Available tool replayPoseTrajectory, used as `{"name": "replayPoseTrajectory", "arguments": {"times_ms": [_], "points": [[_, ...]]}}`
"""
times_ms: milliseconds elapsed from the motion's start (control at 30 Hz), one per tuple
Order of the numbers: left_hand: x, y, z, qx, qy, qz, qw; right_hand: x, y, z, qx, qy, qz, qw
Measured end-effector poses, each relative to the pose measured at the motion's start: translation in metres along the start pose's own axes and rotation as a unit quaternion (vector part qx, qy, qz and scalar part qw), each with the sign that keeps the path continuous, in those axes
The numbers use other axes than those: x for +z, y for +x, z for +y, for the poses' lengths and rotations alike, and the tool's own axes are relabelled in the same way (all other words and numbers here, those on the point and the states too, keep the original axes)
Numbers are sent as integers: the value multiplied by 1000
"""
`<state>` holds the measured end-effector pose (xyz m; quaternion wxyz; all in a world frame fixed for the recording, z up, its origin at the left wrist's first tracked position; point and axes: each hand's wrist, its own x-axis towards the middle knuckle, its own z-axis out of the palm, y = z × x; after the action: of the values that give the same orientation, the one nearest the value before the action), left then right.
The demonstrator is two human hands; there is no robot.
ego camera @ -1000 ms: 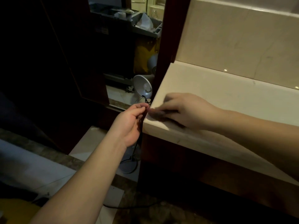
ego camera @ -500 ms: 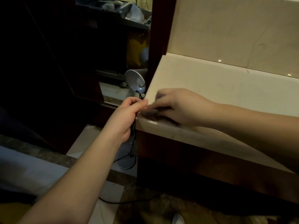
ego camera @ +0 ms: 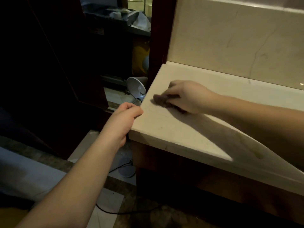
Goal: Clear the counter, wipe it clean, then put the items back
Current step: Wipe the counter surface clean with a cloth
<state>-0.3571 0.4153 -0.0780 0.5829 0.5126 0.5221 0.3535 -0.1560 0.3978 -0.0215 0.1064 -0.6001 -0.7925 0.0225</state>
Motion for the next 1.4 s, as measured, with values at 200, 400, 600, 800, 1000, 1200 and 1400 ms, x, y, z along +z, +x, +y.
{"name": "replayPoseTrajectory", "arguments": {"times_ms": [200, 400, 600, 800, 1000, 1200, 1400], "points": [[11, -4, -4, 36, 54, 55, 996, -4, -42, -14, -87, 32, -19, 996], [13, 0, -4, 58, 108, 80, 989, 0, -29, -2, -85, 6, 0, 996], [11, -2, -2, 52, 114, 74, 989, 9, 44, 25, 13, -46, 38, 998], [9, 1, -3, 61, 117, 73, 989, -5, -43, -9, -155, 10, -21, 988], [10, 1, -3, 65, 115, 74, 989, -2, 42, 52, 1, -60, 15, 998], [9, 0, -4, 63, 122, 70, 988, -1, 23, 38, -32, -8, 27, 999], [9, 1, -4, 60, 121, 75, 988, -5, 2, 38, -55, -6, -14, 998]]}}
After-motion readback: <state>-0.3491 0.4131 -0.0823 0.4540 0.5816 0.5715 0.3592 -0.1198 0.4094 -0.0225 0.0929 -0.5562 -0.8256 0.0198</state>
